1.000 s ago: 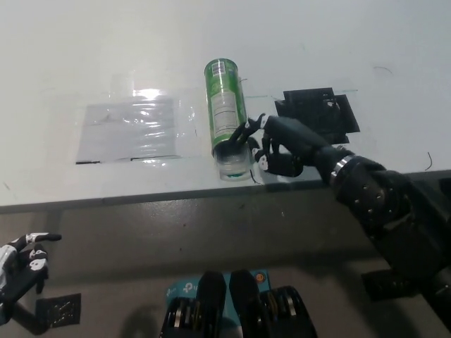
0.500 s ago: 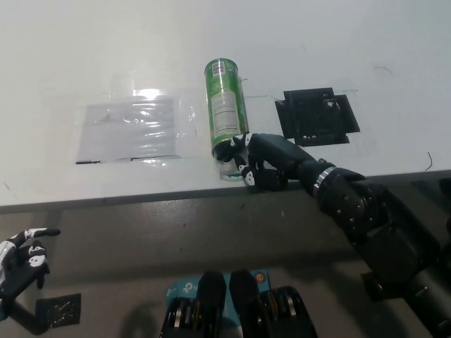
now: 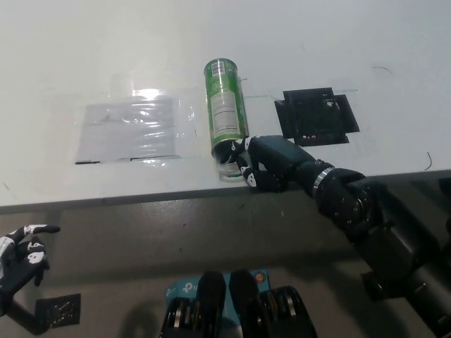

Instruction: The robot uses its right hand finger to pull out the chips tray kept inside a container in the middle of the desk

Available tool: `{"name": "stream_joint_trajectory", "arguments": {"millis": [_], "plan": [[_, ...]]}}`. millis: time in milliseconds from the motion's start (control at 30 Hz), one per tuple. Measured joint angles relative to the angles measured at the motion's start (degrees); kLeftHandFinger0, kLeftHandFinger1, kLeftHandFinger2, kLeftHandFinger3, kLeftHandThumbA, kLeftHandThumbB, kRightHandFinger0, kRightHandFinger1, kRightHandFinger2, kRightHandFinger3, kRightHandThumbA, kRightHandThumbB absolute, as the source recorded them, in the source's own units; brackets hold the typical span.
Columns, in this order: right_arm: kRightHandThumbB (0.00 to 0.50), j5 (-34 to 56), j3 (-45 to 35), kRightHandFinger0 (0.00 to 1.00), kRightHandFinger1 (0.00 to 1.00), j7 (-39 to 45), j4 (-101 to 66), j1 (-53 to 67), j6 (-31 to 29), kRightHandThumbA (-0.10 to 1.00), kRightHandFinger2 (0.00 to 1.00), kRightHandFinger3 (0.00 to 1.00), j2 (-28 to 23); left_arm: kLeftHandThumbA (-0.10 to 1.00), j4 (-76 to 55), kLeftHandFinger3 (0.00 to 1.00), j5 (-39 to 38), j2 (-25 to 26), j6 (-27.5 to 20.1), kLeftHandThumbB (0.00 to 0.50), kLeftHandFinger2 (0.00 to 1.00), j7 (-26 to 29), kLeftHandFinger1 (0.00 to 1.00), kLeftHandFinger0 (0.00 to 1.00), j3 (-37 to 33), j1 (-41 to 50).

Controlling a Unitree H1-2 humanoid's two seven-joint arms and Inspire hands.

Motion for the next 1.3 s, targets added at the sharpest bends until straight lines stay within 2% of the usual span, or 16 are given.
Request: {"name": "stream_joint_trajectory", "arguments": {"millis": [67, 133, 233, 267, 300, 333, 367, 400, 433, 467, 567, 633, 733, 933, 1133, 1300], "plan": [[0.146, -0.1, 0.0, 0.15, 0.28, 0.0, 0.0, 0.0, -0.2, -0.10, 0.62, 0.70, -0.1, -0.03, 0.0, 0.56, 0.0, 0.0, 0.1, 0.077, 0.20, -0.1, 0.15, 0.16, 0.0, -0.1], [0.132, -0.2, 0.0, 0.24, 0.35, 0.0, -0.1, 0.3, -0.7, -0.10, 0.65, 0.71, -0.1, -0.04, 0.0, 0.57, 0.0, 0.0, 0.2, 0.068, 0.20, -0.1, 0.15, 0.16, 0.0, -0.2], [0.120, 0.1, -0.3, 0.26, 0.37, 0.6, -1.2, 1.7, -0.8, -0.10, 0.69, 0.69, 0.0, -0.06, 0.0, 0.58, 0.0, 0.0, 0.3, 0.056, 0.20, -0.1, 0.15, 0.16, 0.0, -0.4], [0.124, 0.5, -0.7, 0.31, 0.44, 0.8, -1.9, 2.4, -0.8, -0.10, 0.72, 0.70, 0.1, -0.05, 0.0, 0.57, 0.0, 0.0, 0.3, 0.061, 0.19, -0.1, 0.15, 0.15, 0.1, -0.4], [0.134, 0.7, -0.8, 0.27, 0.40, 1.0, -2.3, 2.8, -0.8, -0.10, 0.70, 0.69, 0.2, -0.05, 0.0, 0.57, 0.0, 0.0, 0.3, 0.070, 0.19, -0.1, 0.14, 0.15, 0.1, -0.5], [0.111, 0.9, -1.0, 0.23, 0.38, 1.4, -3.8, 4.2, -0.8, -0.10, 0.72, 0.72, 0.1, -0.03, 0.0, 0.56, 0.0, 0.0, 0.3, 0.078, 0.19, -0.2, 0.15, 0.15, 0.1, -0.6], [0.122, 1.0, -1.1, 0.13, 0.29, 1.6, -5.1, 5.3, -0.7, -0.10, 0.71, 0.74, 0.0, -0.04, 0.0, 0.57, 0.0, 0.0, 0.3, 0.074, 0.18, -0.1, 0.14, 0.15, 0.1, -0.7], [0.126, 0.9, -1.0, 0.18, 0.34, 1.7, -6.6, 6.3, -0.6, -0.10, 0.70, 0.75, -0.1, -0.03, 0.0, 0.57, 0.0, 0.0, 0.3, 0.074, 0.19, -0.2, 0.15, 0.16, 0.2, -0.7], [0.143, 0.7, -0.9, 0.12, 0.27, 1.8, -7.9, 7.4, -0.5, -0.10, 0.67, 0.74, -0.3, -0.03, 0.0, 0.58, 0.0, 0.1, 0.3, 0.078, 0.19, -0.2, 0.16, 0.17, 0.2, -0.7], [0.129, 0.6, -0.8, 0.07, 0.24, 1.9, -9.1, 8.3, -0.4, -0.10, 0.66, 0.74, -0.5, -0.04, 0.0, 0.57, 0.0, 0.1, 0.3, 0.069, 0.21, -0.1, 0.16, 0.17, 0.2, -0.7], [0.132, 0.5, -0.8, 0.11, 0.27, 2.1, -12.1, 10.5, 0.3, -0.10, 0.64, 0.72, -1.1, -0.04, 0.0, 0.58, 0.0, 0.1, 0.4, 0.068, 0.21, -0.2, 0.16, 0.17, 0.3, -0.7], [0.127, 0.4, -0.9, 0.22, 0.38, 2.2, -13.1, 11.5, 0.6, -0.10, 0.68, 0.74, -1.2, -0.03, 0.0, 0.58, 0.0, 0.1, 0.4, 0.084, 0.22, -0.2, 0.17, 0.18, 0.3, -0.7], [0.125, 0.5, -1.1, 0.32, 0.44, 2.3, -15.1, 12.9, 1.4, -0.10, 0.71, 0.78, -1.3, -0.03, 0.0, 0.59, 0.0, 0.2, 0.5, 0.066, 0.22, -0.2, 0.17, 0.18, 0.3, -0.7], [0.118, 0.5, -1.2, 0.25, 0.38, 3.0, -17.3, 14.8, 2.2, -0.10, 0.69, 0.77, -1.6, -0.04, 0.0, 0.57, 0.0, 0.2, 0.5, 0.060, 0.21, -0.2, 0.17, 0.18, 0.3, -0.8], [0.119, 0.4, -1.2, 0.26, 0.39, 4.2, -19.2, 15.1, 4.1, -0.10, 0.70, 0.77, -1.8, -0.04, 0.0, 0.58, 0.0, 0.2, 0.6, 0.068, 0.21, -0.2, 0.17, 0.19, 0.3, -0.8], [0.118, 0.5, -1.3, 0.18, 0.32, 4.7, -20.1, 15.9, 5.1, -0.10, 0.67, 0.76, -2.0, -0.05, 0.0, 0.57, 0.0, 0.2, 0.7, 0.075, 0.20, -0.2, 0.16, 0.18, 0.3, -0.8]]}}
